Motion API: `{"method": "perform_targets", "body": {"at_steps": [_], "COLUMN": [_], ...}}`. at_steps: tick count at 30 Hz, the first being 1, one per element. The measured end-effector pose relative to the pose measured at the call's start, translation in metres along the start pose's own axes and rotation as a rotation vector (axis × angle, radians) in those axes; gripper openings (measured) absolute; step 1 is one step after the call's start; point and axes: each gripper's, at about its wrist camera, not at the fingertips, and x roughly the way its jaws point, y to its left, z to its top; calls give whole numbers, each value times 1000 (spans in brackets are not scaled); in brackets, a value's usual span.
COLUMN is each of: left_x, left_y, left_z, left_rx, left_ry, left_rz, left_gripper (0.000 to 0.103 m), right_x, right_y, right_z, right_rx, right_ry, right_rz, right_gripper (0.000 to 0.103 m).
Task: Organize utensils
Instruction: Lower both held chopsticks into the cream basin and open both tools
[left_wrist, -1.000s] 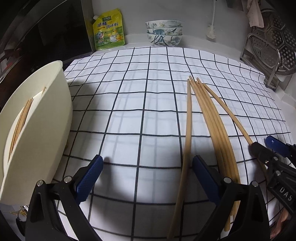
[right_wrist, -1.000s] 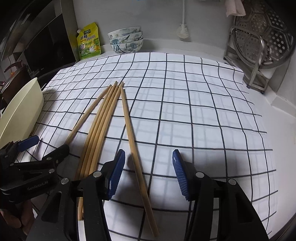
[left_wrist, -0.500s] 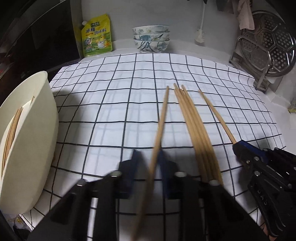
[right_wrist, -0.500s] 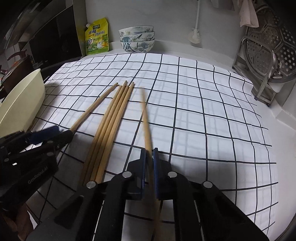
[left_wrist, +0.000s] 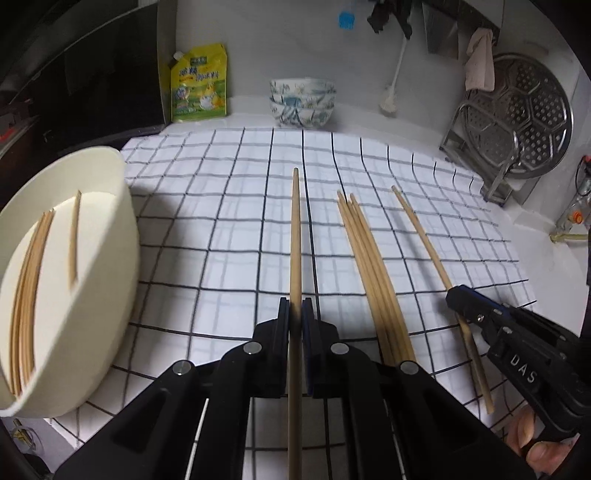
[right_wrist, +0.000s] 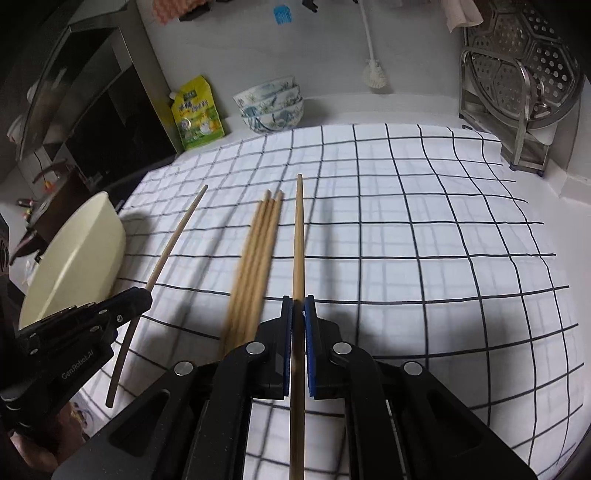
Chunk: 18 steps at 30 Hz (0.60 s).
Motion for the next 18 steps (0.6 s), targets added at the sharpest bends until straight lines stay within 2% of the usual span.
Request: {"method": "perform_targets", "body": {"at_steps": [4,8,13,18], "left_x": [-33,-74,-107,-112], "left_y": [17,51,110,171], "left_z": [8,14,14,11], "left_rx": [-21,-51,-107,-173], "left_ry": [-63,-133,-198,-197], "left_rz": [-10,22,131,228], "left_gripper": [7,7,7,7], "right_x": [-21,-35,-26,-1], "right_y": [27,67,128,196], "right_z": [8,24,40,50], "right_rx": [-17,-63,-123,-195], "right_ry": [-50,-88,-92,-60], "right_rz": [37,99,196,286], "right_gripper": [6,6,6,6]}}
